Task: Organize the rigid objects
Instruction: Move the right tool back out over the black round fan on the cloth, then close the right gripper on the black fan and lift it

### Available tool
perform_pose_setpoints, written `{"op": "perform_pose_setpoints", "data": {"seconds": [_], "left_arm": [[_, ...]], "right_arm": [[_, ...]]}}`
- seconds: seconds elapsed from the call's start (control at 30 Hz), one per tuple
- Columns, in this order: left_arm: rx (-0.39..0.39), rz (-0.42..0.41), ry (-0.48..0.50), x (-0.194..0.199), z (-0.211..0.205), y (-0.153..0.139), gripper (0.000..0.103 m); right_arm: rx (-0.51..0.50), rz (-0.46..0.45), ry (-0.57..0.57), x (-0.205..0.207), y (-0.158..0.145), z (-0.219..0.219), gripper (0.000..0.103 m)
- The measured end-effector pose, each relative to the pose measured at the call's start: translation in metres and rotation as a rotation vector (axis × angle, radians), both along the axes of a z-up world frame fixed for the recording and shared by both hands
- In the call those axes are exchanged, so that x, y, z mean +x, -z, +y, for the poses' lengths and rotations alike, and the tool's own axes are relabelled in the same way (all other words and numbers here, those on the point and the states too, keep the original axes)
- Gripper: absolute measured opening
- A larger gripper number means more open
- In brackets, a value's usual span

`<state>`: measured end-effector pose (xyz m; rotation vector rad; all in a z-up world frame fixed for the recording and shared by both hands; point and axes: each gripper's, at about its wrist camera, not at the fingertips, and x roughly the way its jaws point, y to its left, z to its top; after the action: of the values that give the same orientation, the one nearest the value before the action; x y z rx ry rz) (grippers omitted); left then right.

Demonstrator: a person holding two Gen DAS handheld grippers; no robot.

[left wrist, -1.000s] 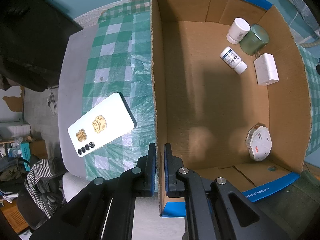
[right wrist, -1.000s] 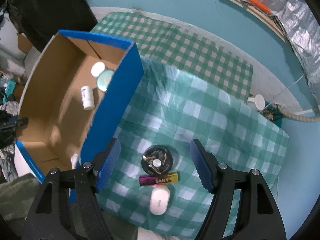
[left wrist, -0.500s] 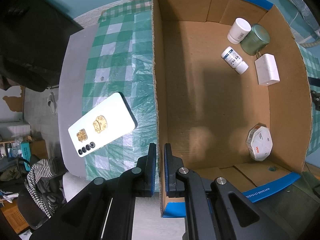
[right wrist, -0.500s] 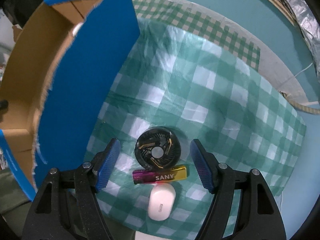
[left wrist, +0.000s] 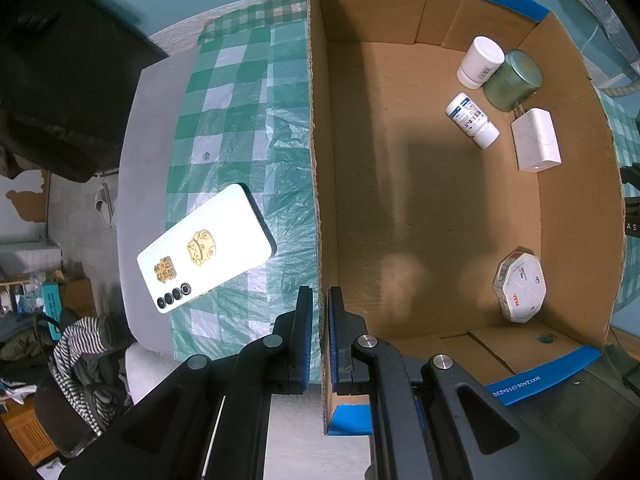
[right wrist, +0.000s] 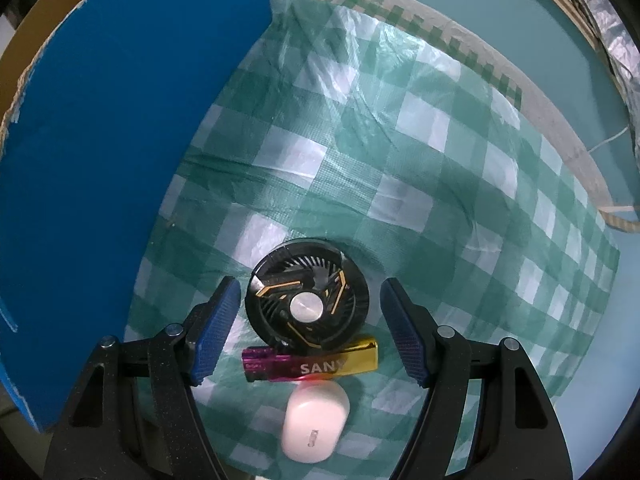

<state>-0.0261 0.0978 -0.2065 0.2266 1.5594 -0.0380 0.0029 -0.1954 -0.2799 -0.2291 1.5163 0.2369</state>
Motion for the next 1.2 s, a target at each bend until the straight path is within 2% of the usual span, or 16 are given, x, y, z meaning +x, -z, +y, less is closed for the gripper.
{"op": "perform_pose_setpoints", "data": {"seconds": [0.17, 0.27, 0.6, 1.2], "left_arm": [[0.0, 0.003, 0.002, 0.0, 0.0, 0.001, 0.006], [0.001, 0.004, 0.005, 0.0, 0.0, 0.002, 0.006], [0.002, 0.007, 0.004, 0.001, 0.0, 0.003, 0.006], [0.002, 0.009, 0.006, 0.003, 0.0, 0.003, 0.006]], "right_arm": [[0.003, -0.002, -0.001, -0.003, 0.003, 0.002, 0.072], [0.002, 0.003, -0.002, -0.004, 0.007, 0.001, 0.061], [0.007, 0.015, 0.01, -0.004, 0.004, 0.0, 0.061], [0.049, -0.039, 0.008, 0.004, -0.044, 0.006, 0.061]]}}
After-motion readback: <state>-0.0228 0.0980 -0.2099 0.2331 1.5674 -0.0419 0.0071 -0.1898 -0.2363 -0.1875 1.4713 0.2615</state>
